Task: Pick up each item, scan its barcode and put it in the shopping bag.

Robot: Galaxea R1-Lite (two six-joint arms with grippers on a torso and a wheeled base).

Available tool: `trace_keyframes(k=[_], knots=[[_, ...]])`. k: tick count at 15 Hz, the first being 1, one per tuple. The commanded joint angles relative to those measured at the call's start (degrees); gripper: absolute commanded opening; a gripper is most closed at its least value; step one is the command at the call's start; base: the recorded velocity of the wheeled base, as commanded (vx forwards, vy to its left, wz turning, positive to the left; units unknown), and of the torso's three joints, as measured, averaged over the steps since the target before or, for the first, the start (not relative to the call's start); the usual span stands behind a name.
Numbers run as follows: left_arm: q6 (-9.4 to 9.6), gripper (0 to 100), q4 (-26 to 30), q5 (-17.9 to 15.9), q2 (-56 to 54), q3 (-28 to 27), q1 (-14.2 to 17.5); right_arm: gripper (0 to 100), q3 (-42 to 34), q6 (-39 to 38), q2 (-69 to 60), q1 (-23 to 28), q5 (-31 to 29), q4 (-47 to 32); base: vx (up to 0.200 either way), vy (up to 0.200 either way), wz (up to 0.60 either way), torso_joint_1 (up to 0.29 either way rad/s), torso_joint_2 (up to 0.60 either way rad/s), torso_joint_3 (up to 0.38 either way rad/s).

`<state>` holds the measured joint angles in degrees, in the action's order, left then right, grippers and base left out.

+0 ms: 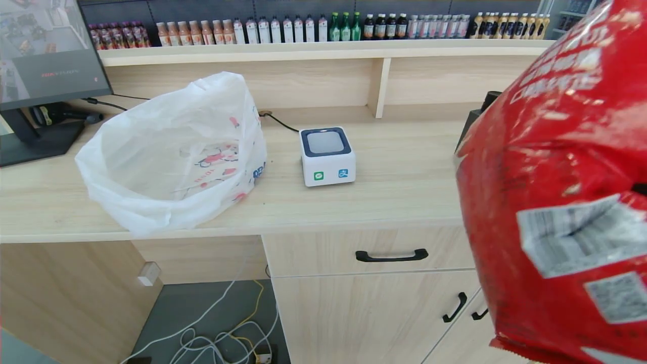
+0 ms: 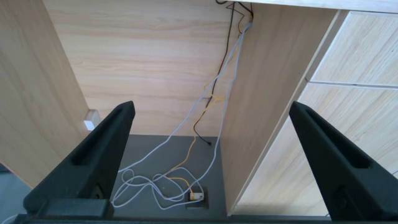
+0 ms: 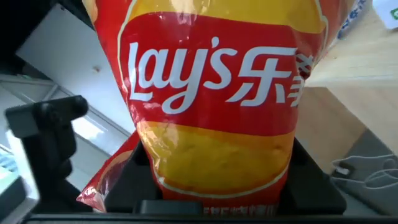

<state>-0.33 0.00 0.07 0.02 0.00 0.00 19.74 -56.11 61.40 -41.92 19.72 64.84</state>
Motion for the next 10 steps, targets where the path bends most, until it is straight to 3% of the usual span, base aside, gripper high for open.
trace_keyframes(k=[1,6,10], knots=[[-0.02,100,0.0,0.0,0.0,0.0,0.0,0,-2.2,-3.7,3.9,-0.1,0.0,4.0,0.0,0.0,0.0,0.0,0.0,0.0],[-0.02,100,0.0,0.0,0.0,0.0,0.0,0,-8.9,-4.7,18.3,-1.8,-0.1,25.2,0.0,0.0,0.0,0.0,0.0,0.0],[-0.02,100,0.0,0.0,0.0,0.0,0.0,0,-8.1,-4.6,19.4,-6.1,-0.1,25.2,0.0,0.0,0.0,0.0,0.0,0.0]])
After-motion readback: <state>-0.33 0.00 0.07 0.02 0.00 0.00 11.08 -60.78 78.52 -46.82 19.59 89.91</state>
